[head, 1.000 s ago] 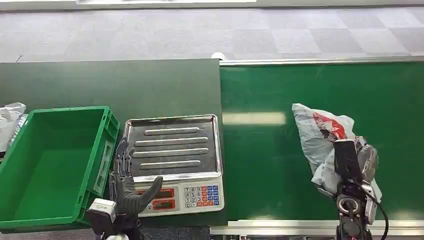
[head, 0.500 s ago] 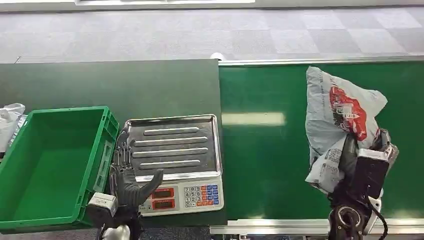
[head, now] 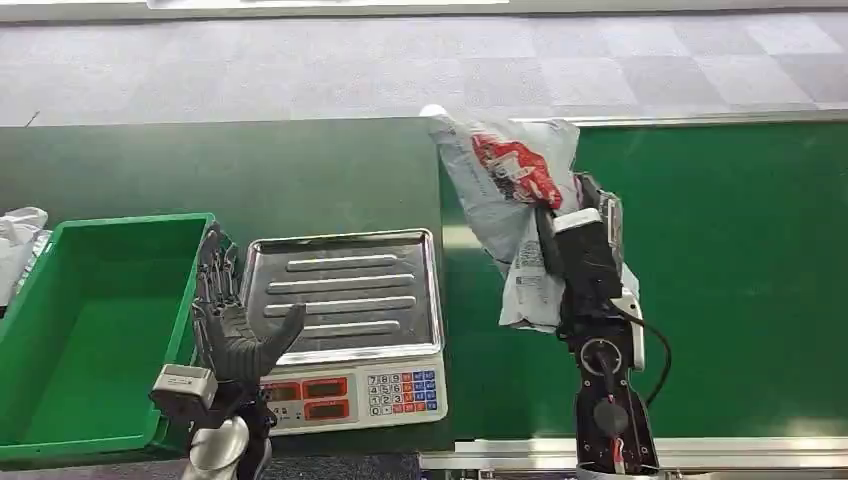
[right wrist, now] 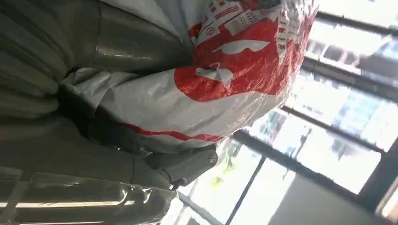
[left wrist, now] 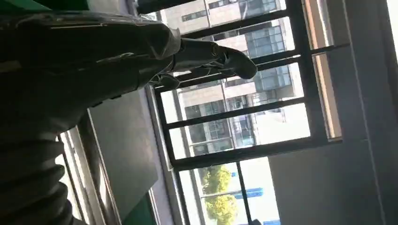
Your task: Moved the parcel from conveyor to table for the left to box.
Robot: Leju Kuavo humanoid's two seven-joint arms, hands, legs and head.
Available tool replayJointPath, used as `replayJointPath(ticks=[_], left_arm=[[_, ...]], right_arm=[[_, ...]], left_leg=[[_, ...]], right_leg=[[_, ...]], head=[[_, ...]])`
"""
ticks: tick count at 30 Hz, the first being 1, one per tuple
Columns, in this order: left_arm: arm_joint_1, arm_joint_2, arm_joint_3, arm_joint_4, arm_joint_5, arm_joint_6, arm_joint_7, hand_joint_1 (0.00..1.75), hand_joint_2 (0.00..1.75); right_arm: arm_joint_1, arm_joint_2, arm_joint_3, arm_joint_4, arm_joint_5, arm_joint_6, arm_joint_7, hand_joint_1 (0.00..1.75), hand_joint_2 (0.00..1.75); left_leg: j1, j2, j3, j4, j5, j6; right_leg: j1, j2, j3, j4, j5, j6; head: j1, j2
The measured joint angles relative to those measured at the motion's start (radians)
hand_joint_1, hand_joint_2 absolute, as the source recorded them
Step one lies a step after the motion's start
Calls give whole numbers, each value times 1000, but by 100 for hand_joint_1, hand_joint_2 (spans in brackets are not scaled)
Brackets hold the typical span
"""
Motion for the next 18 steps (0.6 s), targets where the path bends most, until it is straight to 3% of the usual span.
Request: replayJointPath(ticks=[9, 10, 11, 18], left_arm=[[-11, -1, 91, -95, 1, 37, 15, 0, 175], [-10, -1, 100, -103, 1, 37, 17, 0, 175], [-9, -1, 110, -111, 1, 35, 19, 0, 175], [-3, -2, 146, -143, -2, 25, 33, 0, 175]], right_arm=[[-134, 93, 232, 322, 88, 78, -58, 175, 175], [-144, 100, 245, 348, 88, 81, -61, 152, 175], [-153, 104, 254, 369, 88, 84, -63, 3, 175], [-209, 124, 292, 466, 77, 86, -28, 0, 175]], left_leg=[[2, -2, 0, 0, 1, -1], [2, -2, 0, 0, 1, -1], [2, -2, -1, 0, 1, -1], [1, -3, 0, 0, 1, -1]], right_leg=[[2, -1, 0, 0, -1, 0], [2, -1, 0, 0, -1, 0], [2, -1, 0, 0, -1, 0], [1, -1, 0, 0, 0, 0]], head=[[0, 0], [0, 0], [0, 0], [0, 0]])
